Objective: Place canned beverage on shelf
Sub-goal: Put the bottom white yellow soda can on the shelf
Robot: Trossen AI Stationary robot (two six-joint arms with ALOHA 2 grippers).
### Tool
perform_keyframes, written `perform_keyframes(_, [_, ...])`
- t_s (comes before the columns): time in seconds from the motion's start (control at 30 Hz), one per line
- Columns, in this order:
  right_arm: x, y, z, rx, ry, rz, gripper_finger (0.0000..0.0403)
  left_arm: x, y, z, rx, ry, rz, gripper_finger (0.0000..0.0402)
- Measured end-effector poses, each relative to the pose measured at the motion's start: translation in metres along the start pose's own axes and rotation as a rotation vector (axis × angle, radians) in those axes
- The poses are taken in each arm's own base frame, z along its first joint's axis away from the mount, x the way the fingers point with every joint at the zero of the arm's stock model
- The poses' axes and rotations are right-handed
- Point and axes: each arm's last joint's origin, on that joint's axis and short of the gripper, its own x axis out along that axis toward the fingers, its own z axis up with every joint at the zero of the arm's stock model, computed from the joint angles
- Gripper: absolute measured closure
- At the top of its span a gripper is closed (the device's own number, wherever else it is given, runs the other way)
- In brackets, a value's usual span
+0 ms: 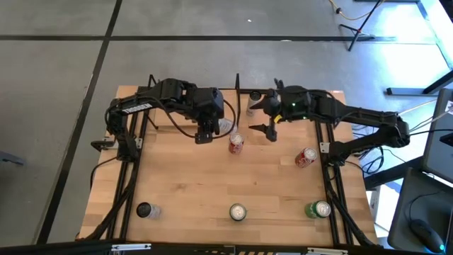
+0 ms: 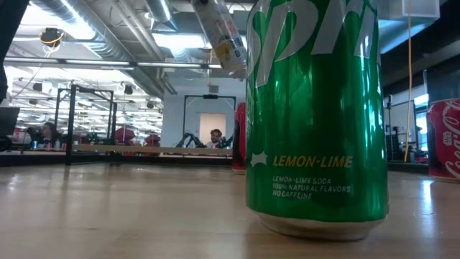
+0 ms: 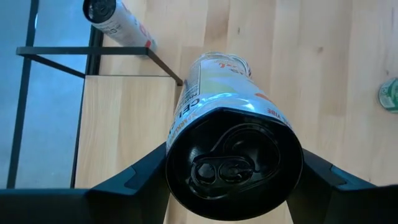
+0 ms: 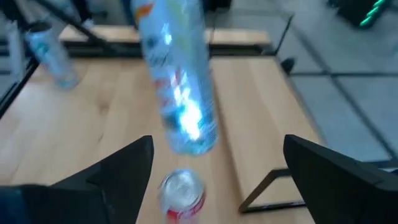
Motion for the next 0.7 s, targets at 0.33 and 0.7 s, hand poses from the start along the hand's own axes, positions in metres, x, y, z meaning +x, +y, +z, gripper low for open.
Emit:
perform_keyframes(0.33, [-0.010, -0.002, 0.004, -0.018, -0.028, -0.096, 0.0051, 0.000, 0.000, 0.006, 0.024, -0.059, -0.010, 0.0175])
perform_keyframes(0.7, [0.017, 0.003, -0.007, -0.011, 0.041, 0.124, 0.0051, 0.000, -0.001, 0.015, 0.095, -0.146, -0.016, 0.0175])
